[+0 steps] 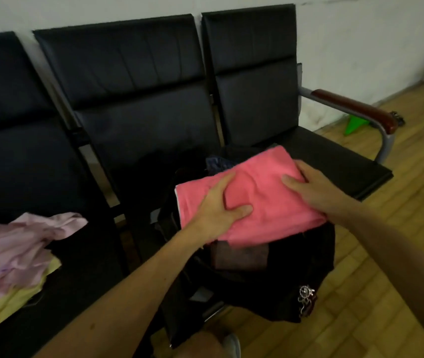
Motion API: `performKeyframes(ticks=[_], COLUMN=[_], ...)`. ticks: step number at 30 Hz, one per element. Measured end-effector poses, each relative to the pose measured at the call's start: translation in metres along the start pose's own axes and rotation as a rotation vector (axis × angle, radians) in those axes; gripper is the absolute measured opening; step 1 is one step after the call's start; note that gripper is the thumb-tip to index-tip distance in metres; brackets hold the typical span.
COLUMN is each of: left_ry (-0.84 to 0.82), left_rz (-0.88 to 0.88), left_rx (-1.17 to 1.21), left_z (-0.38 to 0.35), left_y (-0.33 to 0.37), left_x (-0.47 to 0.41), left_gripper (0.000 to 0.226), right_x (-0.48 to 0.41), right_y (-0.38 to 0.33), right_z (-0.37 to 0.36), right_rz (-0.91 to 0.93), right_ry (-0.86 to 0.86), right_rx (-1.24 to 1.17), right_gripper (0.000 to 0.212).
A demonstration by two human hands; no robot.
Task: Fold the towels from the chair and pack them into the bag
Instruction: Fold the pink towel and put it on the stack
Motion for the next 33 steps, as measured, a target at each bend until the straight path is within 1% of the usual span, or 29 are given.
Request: performKeyframes(ticks=[2,5,8,10,12,15,17,20,22,24,25,27,28,29,31,32,33], left_ry=[0.011,0.002,-0.053,-0.101,-0.120,-0.152,-0.171,-0.189,-0.170,-0.105,-0.070,0.039,0.084,0.156,0.260,0.310,0.335], left_rz=[-0.026,0.011,0.041,0.053,0.050,0.097,0.126,0.129,0.122,0.091,0.073,0.049,0.016,-0.004,-0.017,-0.005,0.020], left_rx=[-0.060,-0.128,-0.165,-0.210,-0.225,-0.208,-0.239,-0.257,-0.264,-0.243,-0.241,-0.251,-0.249,-0.258,-0.260,-0.284,-0.299], left_z=[-0.013,-0.033,-0.050,-0.059,-0.067,-0.074,-0.071,-0.060,-0.045,-0.018,-0.002,0.050,0.068,0.103,0.154,0.181,0.192], left_y=[-0.006,-0.024,-0.047,-0.060,-0.069,-0.081,-0.085,-0.082,-0.074,-0.061,-0.052,-0.039,-0.032,-0.032,-0.042,-0.053,-0.064], left_x=[-0.042,-0.090,-0.125,-0.137,-0.141,-0.143,-0.140,-0.137,-0.131,-0.119,-0.112,-0.083,-0.073,-0.045,0.011,0.047,0.073], left_gripper=[0.090,0.095,0.098,0.096,0.094,0.092,0.090,0.077,0.057,0.031,0.023,0.022,0.021,0.017,0.009,0.007,0.007], right_x=[-0.036,-0.082,-0.114,-0.125,-0.129,-0.131,-0.129,-0.122,-0.114,-0.101,-0.093,-0.071,-0.058,-0.044,-0.012,0.007,0.023], right_y=[0.009,0.032,0.053,0.067,0.080,0.093,0.095,0.088,0.070,0.040,0.024,-0.012,-0.025,-0.042,-0.063,-0.073,-0.073], right_z=[0.014,0.024,0.021,0.018,0.014,0.011,0.009,0.006,-0.003,-0.022,-0.033,-0.072,-0.083,-0.113,-0.167,-0.201,-0.221], right_rz=[0.006,-0.054,-0.057,-0.073,-0.134,-0.192,-0.212,-0.263,-0.277,-0.182,-0.105,0.079,0.146,0.211,0.237,0.215,0.199], right_ry=[-0.004,-0.021,0.008,0.022,0.024,0.047,0.058,0.107,0.192,0.237,0.240,0.226,0.236,0.212,0.120,0.055,0.013], right_rx=[0.057,0.130,0.261,0.373,0.467,0.503,0.506,0.575,0.619,0.621,0.606,0.538,0.495,0.436,0.313,0.258,0.222], right_gripper=[0.042,0.048,0.046,0.046,0.048,0.048,0.049,0.063,0.068,0.065,0.063,0.059,0.057,0.055,0.053,0.053,0.053])
Point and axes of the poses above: each hand's wrist, its own x-axis away from the middle knuckle, its own z-axis out of the back of the hand, y = z × x, the point moved 1 cm from there along -x, towards the middle knuckle, and after that the axes turned 2 degrees about -z, right-handed, at the moved point
